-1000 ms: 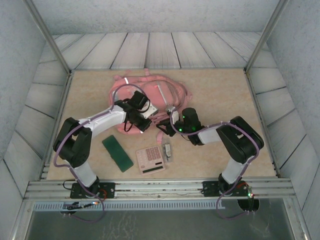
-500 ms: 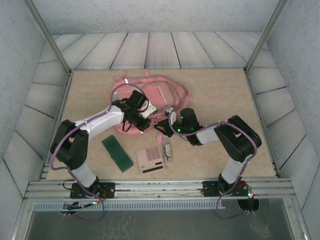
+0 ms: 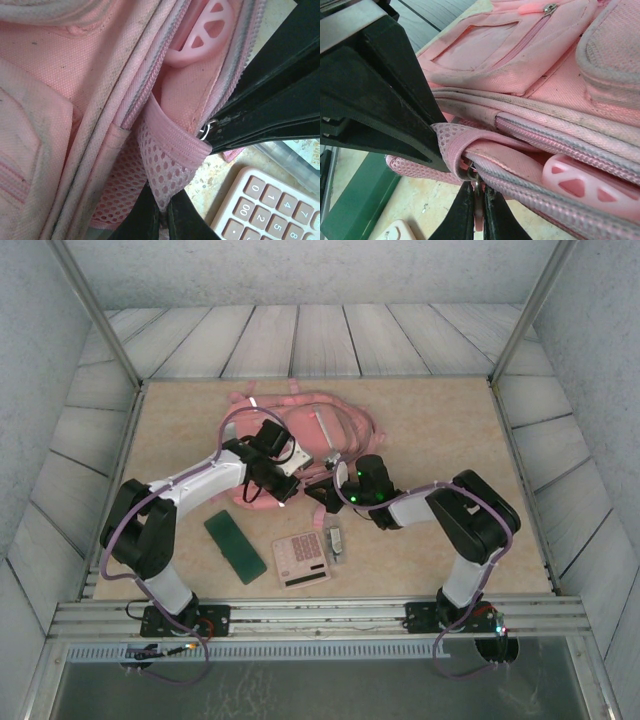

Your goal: Pack the student bag

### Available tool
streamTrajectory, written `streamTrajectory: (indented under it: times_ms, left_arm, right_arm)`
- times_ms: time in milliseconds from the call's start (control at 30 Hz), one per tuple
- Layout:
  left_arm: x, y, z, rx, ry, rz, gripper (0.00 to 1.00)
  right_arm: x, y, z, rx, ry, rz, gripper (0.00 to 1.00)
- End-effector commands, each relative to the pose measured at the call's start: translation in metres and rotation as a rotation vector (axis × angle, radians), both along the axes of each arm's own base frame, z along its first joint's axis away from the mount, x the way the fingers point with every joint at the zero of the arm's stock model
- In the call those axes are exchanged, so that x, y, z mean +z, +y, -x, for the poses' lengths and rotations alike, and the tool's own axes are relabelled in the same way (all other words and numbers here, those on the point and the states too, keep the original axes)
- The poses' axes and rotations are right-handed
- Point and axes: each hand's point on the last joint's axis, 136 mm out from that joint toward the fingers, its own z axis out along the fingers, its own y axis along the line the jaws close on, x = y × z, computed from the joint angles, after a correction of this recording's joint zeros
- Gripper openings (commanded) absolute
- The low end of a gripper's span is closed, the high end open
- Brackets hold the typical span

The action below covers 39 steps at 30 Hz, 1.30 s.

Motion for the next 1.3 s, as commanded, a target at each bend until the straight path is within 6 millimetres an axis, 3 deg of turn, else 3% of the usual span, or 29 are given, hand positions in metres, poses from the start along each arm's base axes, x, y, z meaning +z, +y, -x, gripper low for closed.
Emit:
streamTrajectory:
  times_ms: [0,300,533,700,967,1067,1200,1267]
  left_arm:
    - [0.022,0.001,-0.009,0.017,-0.066,0.041,0.0]
    - [0.007,0.026,-0.023,0.142,-0.087,-0.017,0.0]
    - [-0.007,0.07,-0.05,0.341,-0.144,-0.131,0.0]
    - [-0.009,0.096,-0.073,0.456,-0.176,-0.153,0.0]
    - [-0.023,0.131,-0.106,0.57,-0.191,-0.189,0.0]
    - [-0.026,0.141,-0.113,0.593,-0.208,-0.219,0.0]
    - [-0.02,0.127,-0.115,0.563,-0.199,-0.154,0.01]
    - [-0.008,0.107,-0.11,0.509,-0.206,-0.08,0.2]
  right_arm:
    - [0.006,-0.005,-0.003,-0.041,0.009,0.042,0.01]
    - [-0.012,-0.051,-0.007,-0.2,0.069,0.33,0.0]
    - [-0.018,-0.112,-0.007,-0.368,0.11,0.591,0.0]
    - [-0.011,-0.151,-0.005,-0.472,0.173,0.618,0.0]
    - [-0.006,-0.185,-0.005,-0.579,0.252,0.572,0.0]
    - [-0.003,-0.188,-0.003,-0.578,0.257,0.56,0.0]
    - [0.011,-0.157,0.004,-0.43,0.245,0.445,0.0]
    - [0.018,-0.143,0.007,-0.375,0.23,0.391,0.0]
